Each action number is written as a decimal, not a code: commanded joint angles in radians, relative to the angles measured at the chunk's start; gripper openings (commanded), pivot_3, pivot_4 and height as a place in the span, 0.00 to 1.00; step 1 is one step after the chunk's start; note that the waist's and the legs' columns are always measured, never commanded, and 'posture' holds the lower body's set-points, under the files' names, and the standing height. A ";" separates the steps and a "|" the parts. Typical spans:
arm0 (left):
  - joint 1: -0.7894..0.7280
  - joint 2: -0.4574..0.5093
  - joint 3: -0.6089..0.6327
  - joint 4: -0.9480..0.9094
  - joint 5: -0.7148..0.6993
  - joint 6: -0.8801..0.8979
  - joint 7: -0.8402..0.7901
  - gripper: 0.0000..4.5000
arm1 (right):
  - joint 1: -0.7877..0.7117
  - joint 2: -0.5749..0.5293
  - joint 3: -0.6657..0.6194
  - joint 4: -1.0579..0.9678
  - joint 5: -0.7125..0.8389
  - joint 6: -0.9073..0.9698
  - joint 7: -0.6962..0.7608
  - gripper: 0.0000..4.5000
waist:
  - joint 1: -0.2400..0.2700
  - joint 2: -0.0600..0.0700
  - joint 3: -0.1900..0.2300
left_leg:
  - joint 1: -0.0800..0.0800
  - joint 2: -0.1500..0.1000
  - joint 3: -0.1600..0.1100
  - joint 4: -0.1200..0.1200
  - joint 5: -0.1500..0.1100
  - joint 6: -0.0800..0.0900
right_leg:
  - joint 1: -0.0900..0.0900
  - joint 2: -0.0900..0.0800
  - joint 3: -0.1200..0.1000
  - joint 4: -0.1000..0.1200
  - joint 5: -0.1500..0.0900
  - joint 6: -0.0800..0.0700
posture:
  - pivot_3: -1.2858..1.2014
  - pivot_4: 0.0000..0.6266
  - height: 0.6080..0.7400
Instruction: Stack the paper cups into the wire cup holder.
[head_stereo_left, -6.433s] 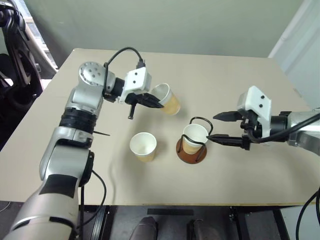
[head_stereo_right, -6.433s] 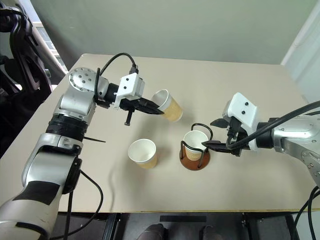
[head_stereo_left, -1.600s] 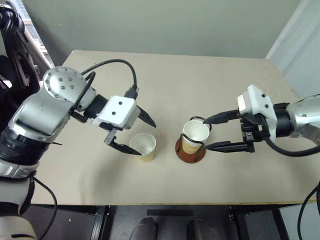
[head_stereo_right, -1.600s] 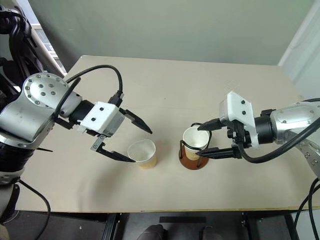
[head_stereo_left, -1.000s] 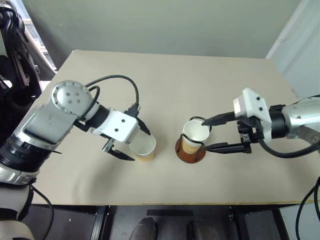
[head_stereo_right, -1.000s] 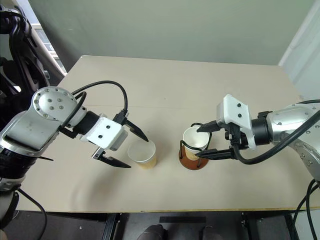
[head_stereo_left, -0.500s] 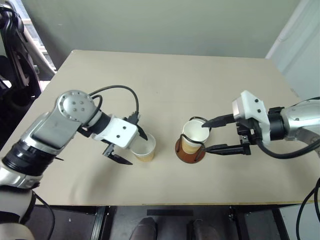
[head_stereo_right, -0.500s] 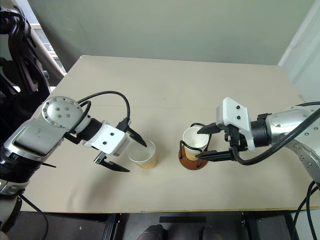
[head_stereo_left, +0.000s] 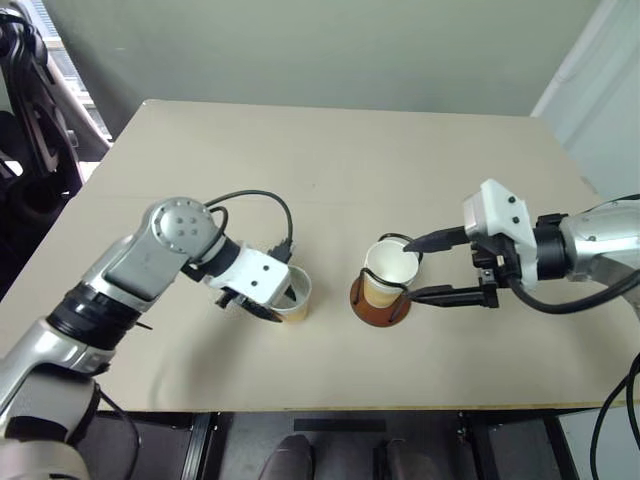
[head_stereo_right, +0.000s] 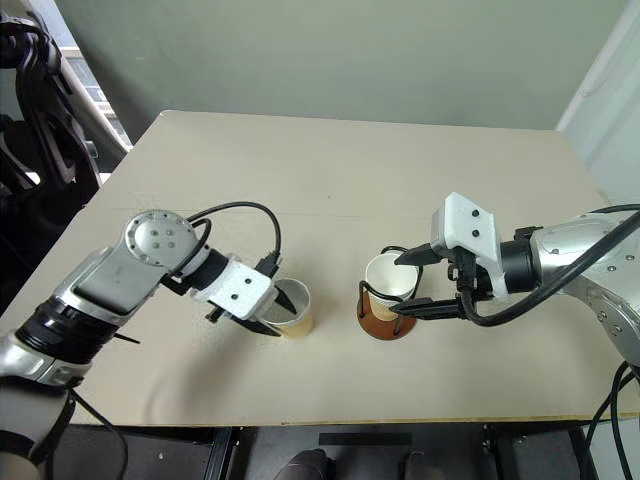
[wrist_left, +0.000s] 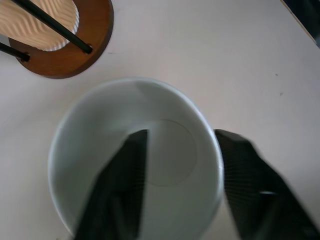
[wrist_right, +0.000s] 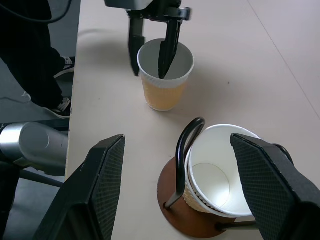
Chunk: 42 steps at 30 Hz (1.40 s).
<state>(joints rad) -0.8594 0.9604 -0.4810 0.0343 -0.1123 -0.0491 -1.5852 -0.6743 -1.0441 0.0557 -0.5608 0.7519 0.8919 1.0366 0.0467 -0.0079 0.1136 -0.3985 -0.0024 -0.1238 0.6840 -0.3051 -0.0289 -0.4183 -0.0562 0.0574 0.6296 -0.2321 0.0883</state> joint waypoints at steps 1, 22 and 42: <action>-0.062 -0.006 0.017 -0.005 -0.066 0.055 -0.029 0.13 | 0.003 -0.009 -0.046 -0.023 0.006 -0.002 -0.008 0.75 | 0.000 0.000 0.000 | 0.000 0.000 0.000 0.000 0.000 0.000 | 0.000 0.000 0.000 0.000 0.000 0.000 | 0.52 0.24 1.00; -0.367 -0.019 -0.073 0.055 -0.327 0.134 -0.029 0.01 | 0.094 -0.039 -0.068 -0.031 0.000 0.004 -0.005 0.75 | 0.003 0.000 0.000 | 0.000 0.000 0.000 0.000 0.000 0.000 | 0.000 0.000 0.000 -0.001 0.000 0.000 | 0.52 0.24 1.00; -0.577 -0.192 -0.171 0.314 -0.356 -0.018 -0.029 0.01 | 0.195 -0.071 -0.079 -0.033 -0.051 -0.026 -0.005 0.75 | 0.010 0.000 0.000 | 0.000 0.000 0.000 0.000 0.000 0.000 | 0.001 -0.001 0.000 -0.001 0.000 0.000 | 0.52 0.24 1.00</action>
<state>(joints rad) -1.3940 0.7764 -0.6614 0.3342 -0.4694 -0.0361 -1.5858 -0.4782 -1.1053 0.0152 -0.5672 0.7021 0.8786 1.0327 0.0565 -0.0081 0.1137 -0.3992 -0.0023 -0.1235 0.6840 -0.3052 -0.0289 -0.4176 -0.0568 0.0575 0.6286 -0.2318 0.0888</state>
